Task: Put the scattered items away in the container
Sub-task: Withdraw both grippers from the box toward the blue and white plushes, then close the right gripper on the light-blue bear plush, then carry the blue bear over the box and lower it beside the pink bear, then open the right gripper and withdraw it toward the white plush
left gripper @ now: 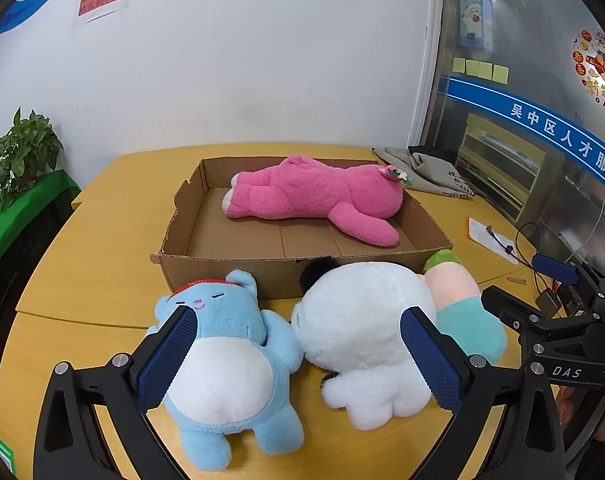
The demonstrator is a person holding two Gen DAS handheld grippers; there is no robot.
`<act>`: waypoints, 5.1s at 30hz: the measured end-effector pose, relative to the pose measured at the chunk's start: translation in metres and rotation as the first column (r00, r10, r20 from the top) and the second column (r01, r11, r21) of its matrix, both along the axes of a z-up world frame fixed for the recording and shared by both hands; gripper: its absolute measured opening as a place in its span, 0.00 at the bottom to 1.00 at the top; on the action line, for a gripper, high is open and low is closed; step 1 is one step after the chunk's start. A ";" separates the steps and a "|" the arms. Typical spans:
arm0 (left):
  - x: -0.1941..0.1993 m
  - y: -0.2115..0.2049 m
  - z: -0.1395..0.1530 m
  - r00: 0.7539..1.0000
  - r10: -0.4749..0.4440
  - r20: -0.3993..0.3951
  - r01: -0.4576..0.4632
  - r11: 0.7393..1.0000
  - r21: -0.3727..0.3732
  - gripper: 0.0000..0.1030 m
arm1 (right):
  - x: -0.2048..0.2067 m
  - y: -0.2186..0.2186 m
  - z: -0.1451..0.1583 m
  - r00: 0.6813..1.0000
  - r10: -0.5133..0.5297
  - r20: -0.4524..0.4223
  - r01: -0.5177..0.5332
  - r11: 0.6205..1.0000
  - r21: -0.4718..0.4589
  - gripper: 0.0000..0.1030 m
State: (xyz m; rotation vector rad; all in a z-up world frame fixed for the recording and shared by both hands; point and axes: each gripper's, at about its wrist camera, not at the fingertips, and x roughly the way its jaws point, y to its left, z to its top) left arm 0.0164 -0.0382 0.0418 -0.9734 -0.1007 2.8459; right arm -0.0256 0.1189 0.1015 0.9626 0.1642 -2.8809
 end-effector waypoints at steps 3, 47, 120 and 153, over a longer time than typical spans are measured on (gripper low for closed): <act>0.000 -0.001 0.000 1.000 0.000 0.001 0.000 1.000 0.004 1.00 | 0.000 0.000 0.000 1.000 -0.001 0.001 0.001 1.000 0.000 1.00; -0.096 -0.105 -0.096 0.960 -0.053 0.276 0.008 0.987 0.162 1.00 | -0.004 -0.145 -0.099 0.923 0.321 0.212 -0.263 0.929 -0.261 1.00; -0.189 -0.091 0.044 0.998 -0.014 0.066 0.014 1.000 -0.007 0.86 | -0.139 -0.091 0.005 0.987 0.136 0.085 -0.116 0.971 -0.207 0.80; -0.032 0.025 0.090 0.990 -0.093 -0.109 0.098 0.994 0.038 1.00 | -0.017 -0.004 0.058 0.992 -0.004 -0.129 -0.011 0.993 -0.114 0.82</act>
